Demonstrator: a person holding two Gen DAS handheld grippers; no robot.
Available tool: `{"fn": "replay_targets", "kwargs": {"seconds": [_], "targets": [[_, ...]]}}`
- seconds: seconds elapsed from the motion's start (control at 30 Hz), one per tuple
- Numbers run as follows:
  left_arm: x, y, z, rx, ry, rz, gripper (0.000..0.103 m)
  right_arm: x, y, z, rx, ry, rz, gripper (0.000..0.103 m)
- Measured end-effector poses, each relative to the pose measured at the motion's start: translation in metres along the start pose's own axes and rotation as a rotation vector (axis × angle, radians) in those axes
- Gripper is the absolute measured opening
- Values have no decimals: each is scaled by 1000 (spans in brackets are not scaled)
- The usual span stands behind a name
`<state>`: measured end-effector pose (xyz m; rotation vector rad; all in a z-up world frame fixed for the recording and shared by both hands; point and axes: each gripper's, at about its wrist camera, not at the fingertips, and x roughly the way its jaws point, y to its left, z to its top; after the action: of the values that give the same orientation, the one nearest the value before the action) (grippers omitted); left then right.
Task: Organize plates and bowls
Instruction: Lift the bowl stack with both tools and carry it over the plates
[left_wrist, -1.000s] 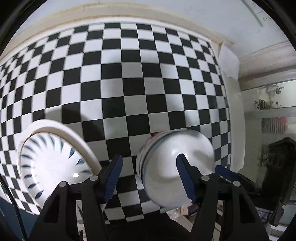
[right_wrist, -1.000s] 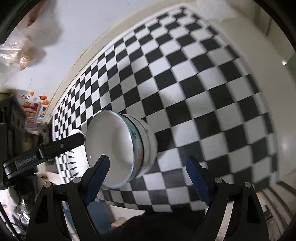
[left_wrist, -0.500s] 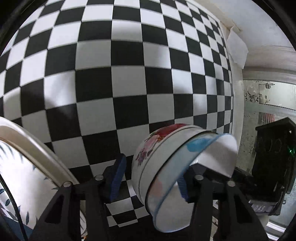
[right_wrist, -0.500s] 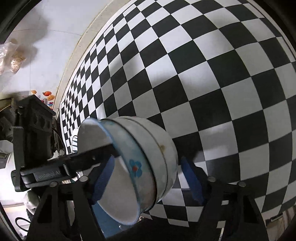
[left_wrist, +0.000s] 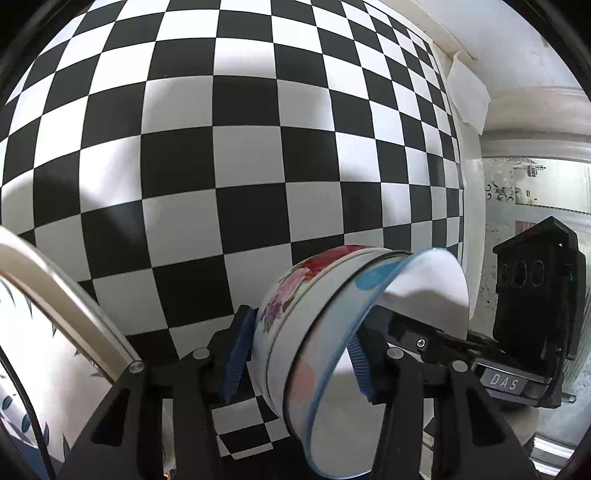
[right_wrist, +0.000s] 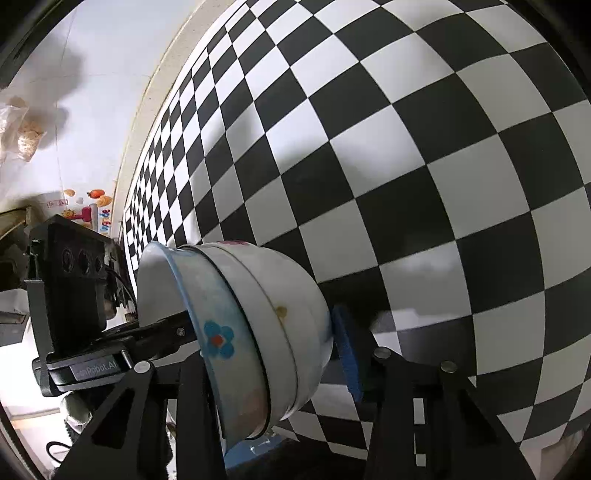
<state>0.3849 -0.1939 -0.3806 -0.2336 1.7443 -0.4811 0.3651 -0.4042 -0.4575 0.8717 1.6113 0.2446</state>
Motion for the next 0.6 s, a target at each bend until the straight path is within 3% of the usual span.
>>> {"fn": "replay_targets", "kwargs": {"seconds": [0.23, 0.6], "targets": [[-7, 0, -5, -8, -8, 19, 46, -1, -2, -11, 34, 27, 3, 44], [-42, -2, -10, -4, -57, 30, 46, -7, 30, -15, -15, 13, 25, 44]]}}
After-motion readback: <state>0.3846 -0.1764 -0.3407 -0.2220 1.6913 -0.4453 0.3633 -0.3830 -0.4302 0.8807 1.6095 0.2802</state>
